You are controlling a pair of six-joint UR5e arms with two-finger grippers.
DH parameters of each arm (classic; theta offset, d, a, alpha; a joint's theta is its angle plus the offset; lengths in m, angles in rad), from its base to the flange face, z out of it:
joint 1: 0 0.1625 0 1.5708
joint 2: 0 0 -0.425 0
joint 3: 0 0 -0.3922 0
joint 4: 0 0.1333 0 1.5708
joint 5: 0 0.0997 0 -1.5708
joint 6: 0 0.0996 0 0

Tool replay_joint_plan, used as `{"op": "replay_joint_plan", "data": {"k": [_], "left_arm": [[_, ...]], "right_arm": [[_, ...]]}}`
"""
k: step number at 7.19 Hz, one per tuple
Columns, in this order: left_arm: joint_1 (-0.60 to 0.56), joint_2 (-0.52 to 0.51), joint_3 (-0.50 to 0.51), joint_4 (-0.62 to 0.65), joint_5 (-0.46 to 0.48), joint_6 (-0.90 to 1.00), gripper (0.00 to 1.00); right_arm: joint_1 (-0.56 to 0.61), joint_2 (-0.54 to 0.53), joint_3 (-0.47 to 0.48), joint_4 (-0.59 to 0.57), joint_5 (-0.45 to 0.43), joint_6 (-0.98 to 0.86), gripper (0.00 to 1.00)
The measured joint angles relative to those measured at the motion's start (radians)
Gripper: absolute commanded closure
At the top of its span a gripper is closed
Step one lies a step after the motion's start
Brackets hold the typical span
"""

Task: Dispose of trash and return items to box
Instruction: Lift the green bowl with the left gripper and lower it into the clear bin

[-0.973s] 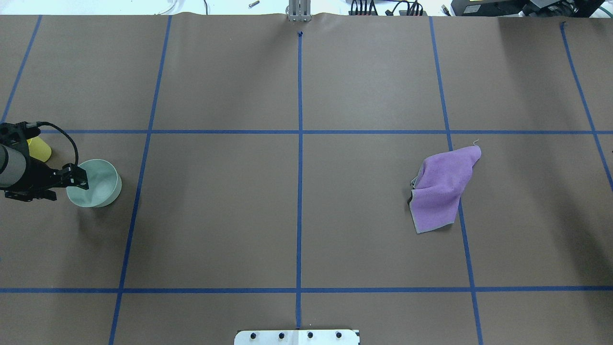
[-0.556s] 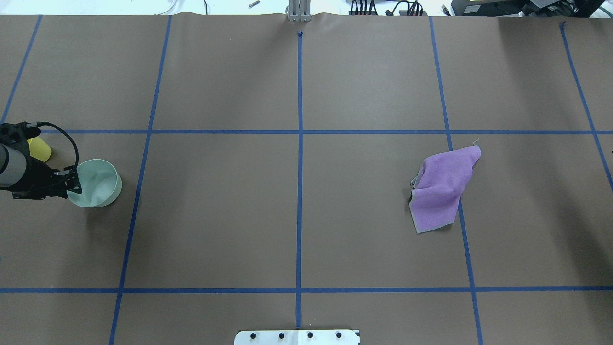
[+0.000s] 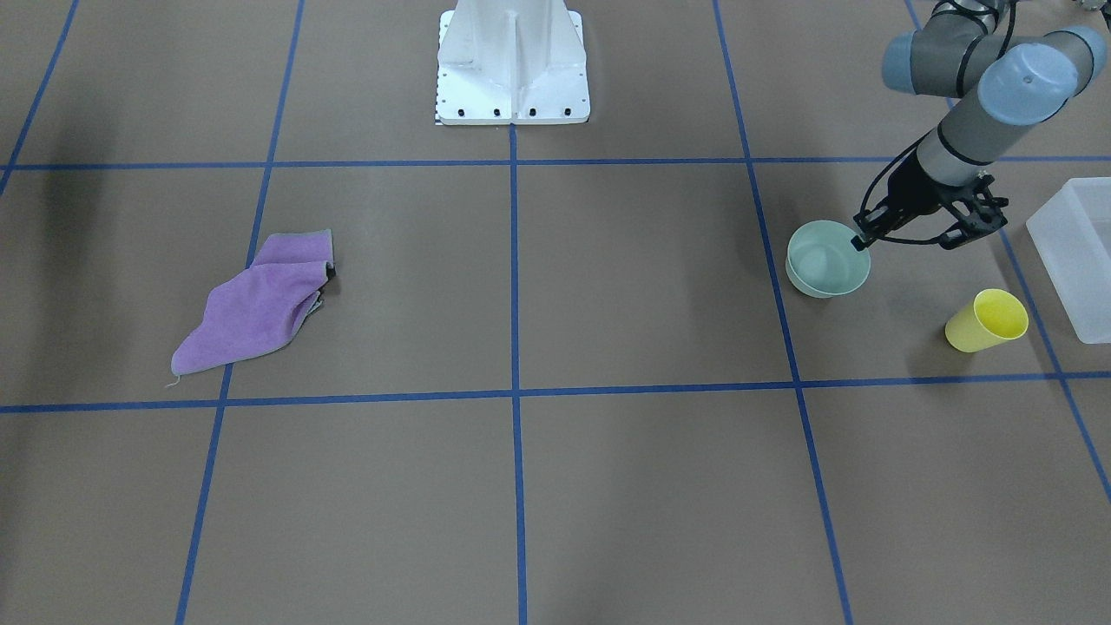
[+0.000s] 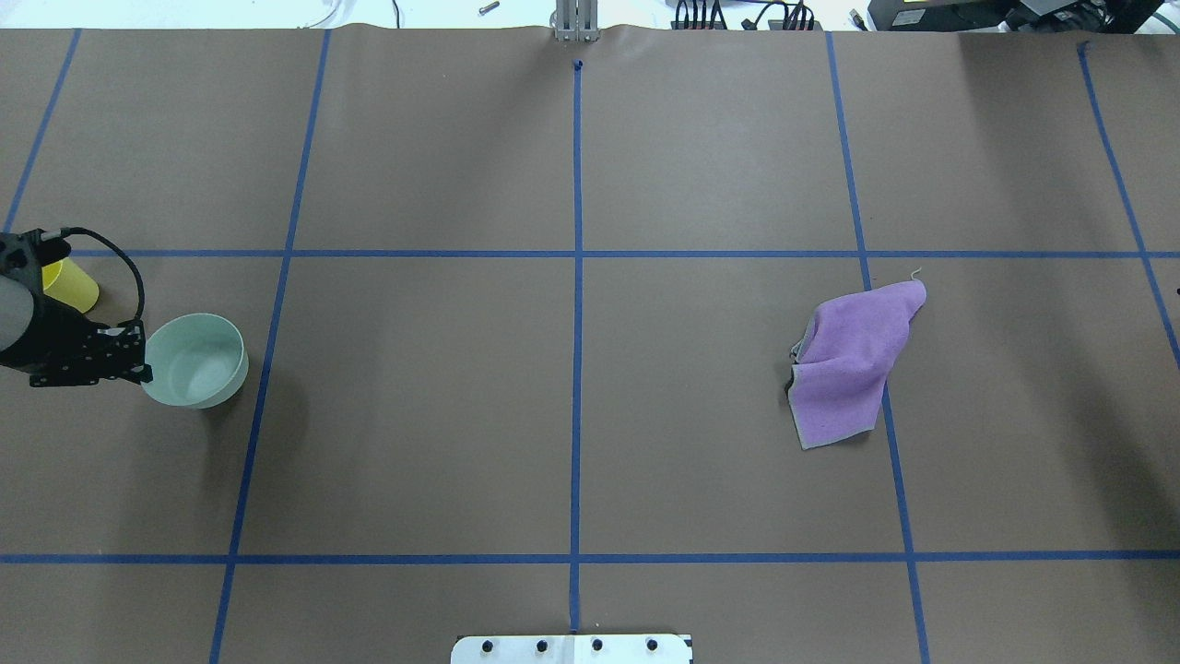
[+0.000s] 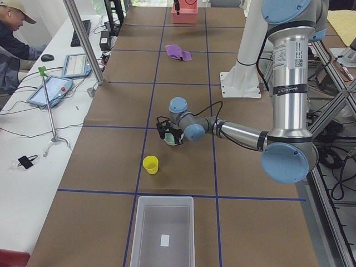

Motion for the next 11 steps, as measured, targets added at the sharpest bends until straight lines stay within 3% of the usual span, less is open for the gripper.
{"op": "replay_joint_plan", "data": {"k": [3,5,8,11], "left_arm": [[-0.215,0.019,-0.008,0.006,-0.154,0.174,1.00],[-0.390,0.022,0.122,0.017,-0.192,0.477,1.00],[-0.668,-0.088,0.355,0.208,-0.283,0.971,1.00],[-0.772,-0.160,0.550,0.272,-0.274,1.236,1.00]], "right_arm": [[0.000,0.006,-0.004,0.000,0.000,0.000,0.00],[0.000,0.007,-0.004,0.000,0.000,0.000,0.00],[-0.001,0.007,-0.005,0.000,0.000,0.000,0.00],[-0.010,0.010,-0.006,0.000,0.000,0.001,0.00]]}}
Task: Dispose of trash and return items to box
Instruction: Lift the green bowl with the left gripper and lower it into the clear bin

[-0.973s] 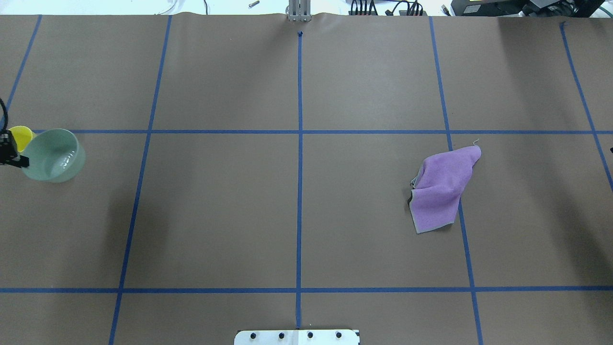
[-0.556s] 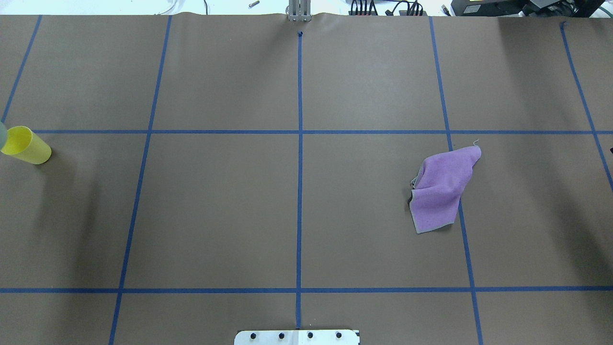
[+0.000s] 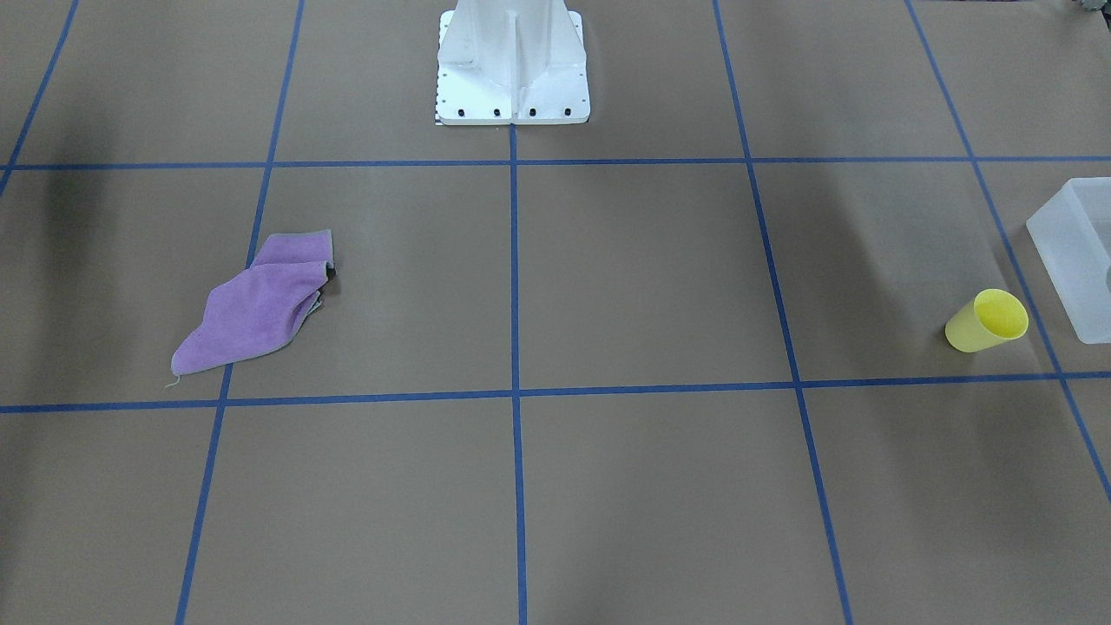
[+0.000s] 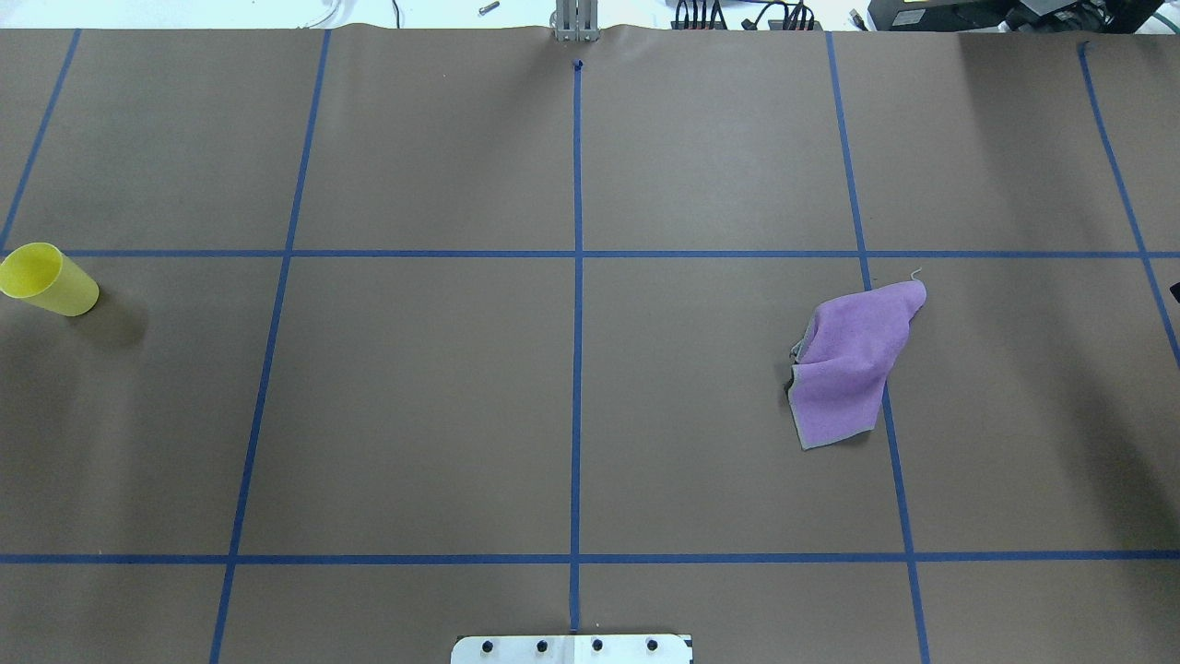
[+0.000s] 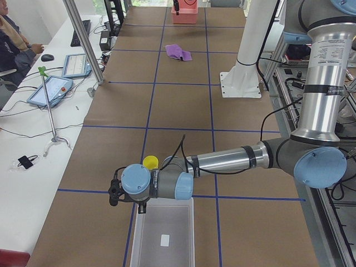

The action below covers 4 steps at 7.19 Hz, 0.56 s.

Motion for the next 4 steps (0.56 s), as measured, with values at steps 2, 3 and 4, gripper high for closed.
{"op": "replay_joint_plan", "data": {"k": [2,3,4], "left_arm": [[-0.024,0.001,0.043,0.005,0.019,0.041,1.00],[-0.027,0.001,0.071,0.004,0.029,0.052,1.00],[-0.028,-0.002,0.105,0.001,0.045,0.079,1.00]], "right_arm": [[-0.008,0.002,-0.001,0.000,-0.001,0.002,0.00],[-0.012,0.002,-0.002,0.000,0.000,0.005,0.00],[-0.014,0.003,-0.002,0.000,0.000,0.007,0.00]]}}
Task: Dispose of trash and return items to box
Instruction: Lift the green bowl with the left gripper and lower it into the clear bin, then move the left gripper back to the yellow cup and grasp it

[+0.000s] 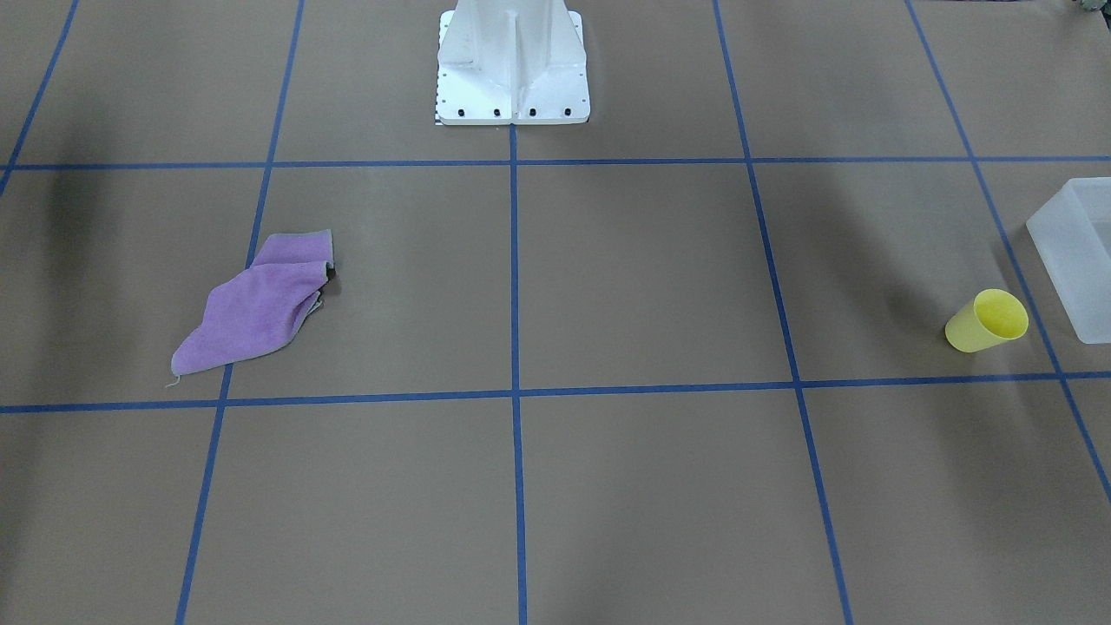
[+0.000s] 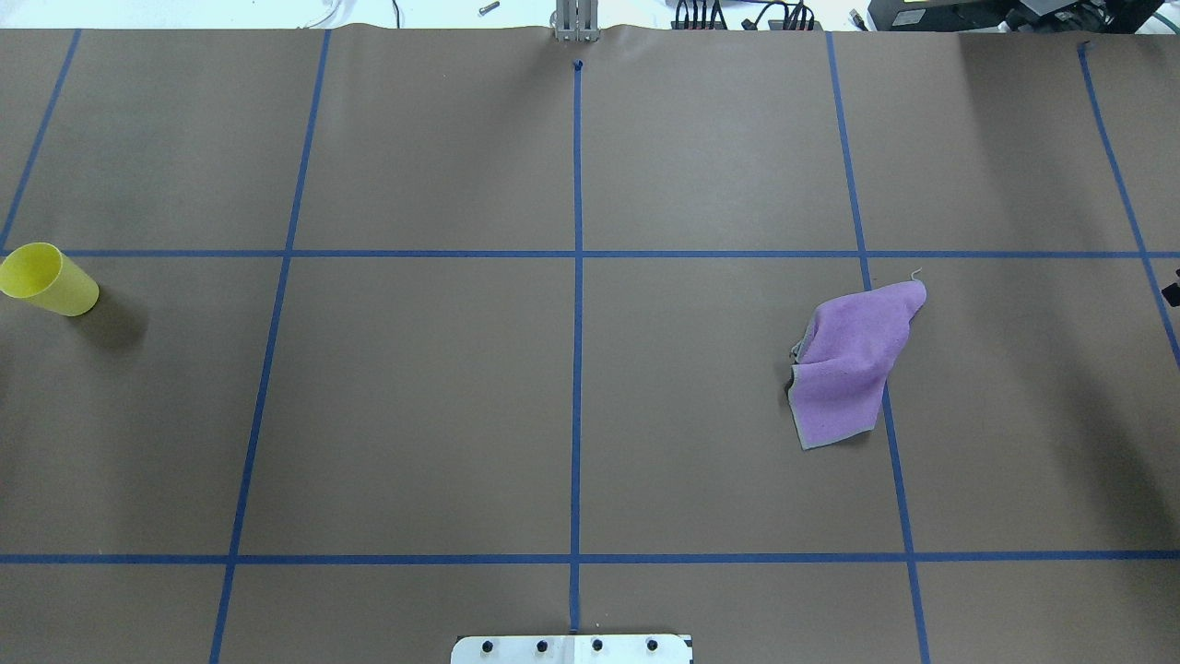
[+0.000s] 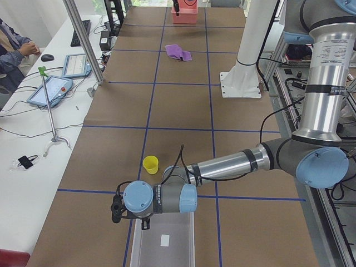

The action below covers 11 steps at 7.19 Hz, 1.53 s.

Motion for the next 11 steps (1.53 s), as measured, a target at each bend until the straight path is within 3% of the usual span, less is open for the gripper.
{"op": "replay_joint_plan", "data": {"k": [7,8,9,10,11], "left_arm": [[0.001,-0.003,0.155,-0.051,0.011,0.101,1.00],[0.002,-0.008,0.184,-0.079,0.012,0.101,0.91],[0.003,-0.017,0.230,-0.125,0.013,0.098,0.89],[0.004,-0.027,0.267,-0.158,0.013,0.095,0.78],[0.004,-0.033,0.284,-0.173,0.012,0.092,0.35]], "right_arm": [[-0.008,0.003,-0.001,-0.001,-0.001,0.001,0.00],[-0.010,0.004,-0.001,-0.001,-0.001,0.001,0.00],[-0.013,0.005,-0.003,-0.001,-0.001,0.001,0.00],[-0.015,0.006,-0.004,-0.002,-0.001,0.001,0.00],[-0.015,0.006,-0.005,-0.002,0.000,0.001,0.00]]}}
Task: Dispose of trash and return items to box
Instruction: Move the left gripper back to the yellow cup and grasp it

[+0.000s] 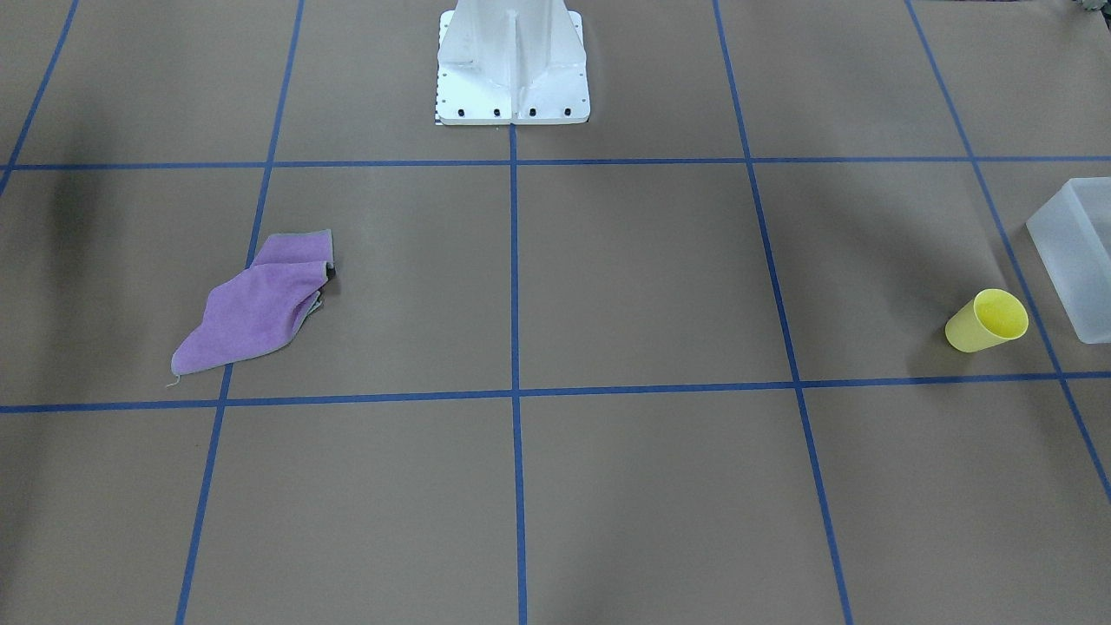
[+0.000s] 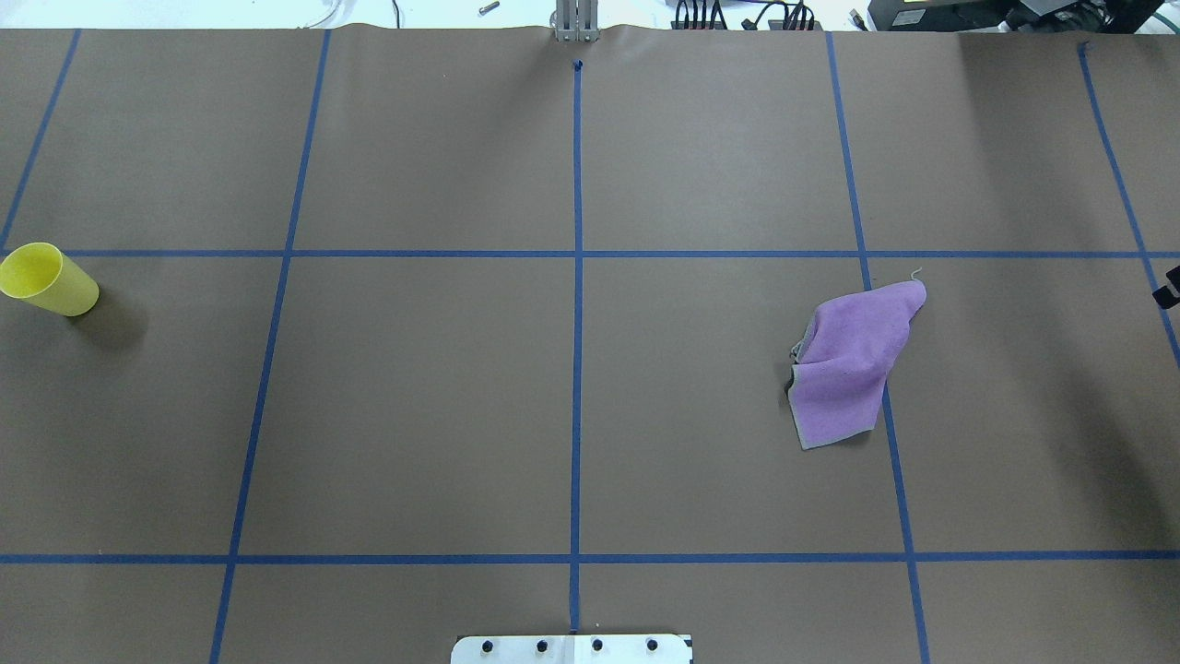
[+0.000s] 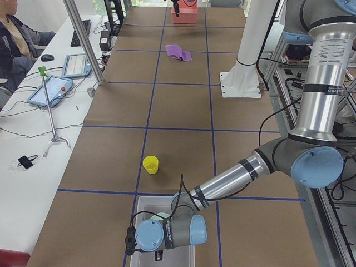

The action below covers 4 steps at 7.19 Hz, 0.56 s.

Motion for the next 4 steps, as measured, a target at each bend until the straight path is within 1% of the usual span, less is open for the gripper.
{"op": "replay_joint_plan", "data": {"k": [1,2,3,4], "left_arm": [[0.000,-0.005,0.004,-0.006,-0.002,-0.002,0.10],[0.000,-0.013,-0.003,-0.006,-0.006,-0.004,0.10],[-0.001,-0.018,-0.022,-0.001,-0.030,-0.008,0.10],[-0.002,-0.021,-0.068,0.022,-0.085,-0.033,0.10]], "right_arm": [[-0.001,0.000,0.000,0.000,0.000,0.000,0.00],[-0.001,0.001,-0.001,0.000,0.001,0.000,0.00],[-0.001,0.003,-0.001,0.000,0.001,0.000,0.00],[-0.001,0.005,-0.001,0.000,0.001,0.000,0.00]]}}
